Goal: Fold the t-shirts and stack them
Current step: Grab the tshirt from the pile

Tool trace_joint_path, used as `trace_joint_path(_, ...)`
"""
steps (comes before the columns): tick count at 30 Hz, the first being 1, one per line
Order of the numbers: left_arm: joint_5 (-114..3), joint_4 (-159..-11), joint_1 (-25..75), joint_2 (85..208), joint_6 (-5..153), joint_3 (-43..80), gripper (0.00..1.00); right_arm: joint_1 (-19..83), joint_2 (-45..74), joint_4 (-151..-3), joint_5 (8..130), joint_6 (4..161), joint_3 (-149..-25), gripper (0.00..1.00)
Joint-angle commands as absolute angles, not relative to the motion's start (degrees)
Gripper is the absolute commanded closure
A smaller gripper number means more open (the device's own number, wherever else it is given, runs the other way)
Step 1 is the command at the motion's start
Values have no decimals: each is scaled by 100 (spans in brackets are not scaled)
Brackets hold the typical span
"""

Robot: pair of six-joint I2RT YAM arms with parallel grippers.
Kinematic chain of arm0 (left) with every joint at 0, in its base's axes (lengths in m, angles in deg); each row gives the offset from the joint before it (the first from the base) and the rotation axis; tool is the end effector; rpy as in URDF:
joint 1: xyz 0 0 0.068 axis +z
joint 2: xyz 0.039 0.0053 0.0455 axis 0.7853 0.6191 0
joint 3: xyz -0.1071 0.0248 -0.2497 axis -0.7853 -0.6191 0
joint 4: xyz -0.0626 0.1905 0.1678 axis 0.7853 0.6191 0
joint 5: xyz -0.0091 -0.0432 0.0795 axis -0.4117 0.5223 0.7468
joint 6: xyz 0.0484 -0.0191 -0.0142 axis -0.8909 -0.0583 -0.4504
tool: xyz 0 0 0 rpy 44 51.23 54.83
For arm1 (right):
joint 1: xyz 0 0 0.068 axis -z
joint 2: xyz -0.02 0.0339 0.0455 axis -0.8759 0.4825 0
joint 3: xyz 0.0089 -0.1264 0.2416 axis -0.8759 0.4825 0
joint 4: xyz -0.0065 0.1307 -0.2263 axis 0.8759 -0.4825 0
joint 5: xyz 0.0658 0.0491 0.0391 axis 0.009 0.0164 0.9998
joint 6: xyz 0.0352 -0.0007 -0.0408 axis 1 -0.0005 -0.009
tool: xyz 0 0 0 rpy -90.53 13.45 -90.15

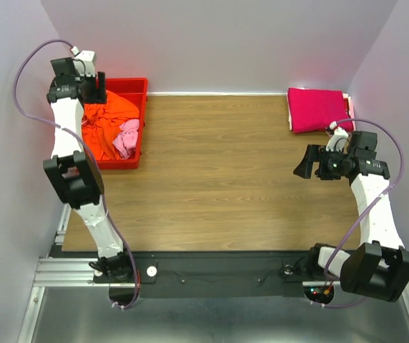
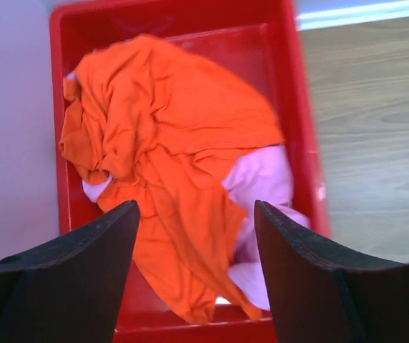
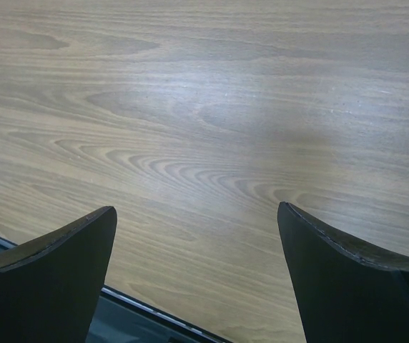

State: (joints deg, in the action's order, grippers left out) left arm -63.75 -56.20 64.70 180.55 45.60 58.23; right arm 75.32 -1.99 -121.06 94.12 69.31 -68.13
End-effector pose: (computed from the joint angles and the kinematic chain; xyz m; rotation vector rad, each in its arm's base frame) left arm 0.4400 0.0909 0.3871 0.2486 1.9635 0.0517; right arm 0.2179 -0.0352 0.2972 -0.0772 2.3542 0.5386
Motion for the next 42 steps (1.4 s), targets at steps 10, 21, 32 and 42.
trace_joint_path(10, -6047, -5560, 6995, 20584, 4569, 8052, 27, 7521, 11, -11921, 9273, 7043, -6846, 0)
trace_joint_path(21, -5714, -6219, 7003, 21385, 4745, 8219, 29, 7521, 232, -11913, 9194, 7078, -6837, 0)
trace_joint_path(32, -5379, -6326, 6994, 21834, 4851, 8255, 27, 7521, 311, -11904, 9167, 7087, -6837, 0)
trace_joint_path(42, -5914, -6220, 6986, 22001, 5053, 8430, 72, 7521, 214, -11913, 9158, 7087, -6837, 0)
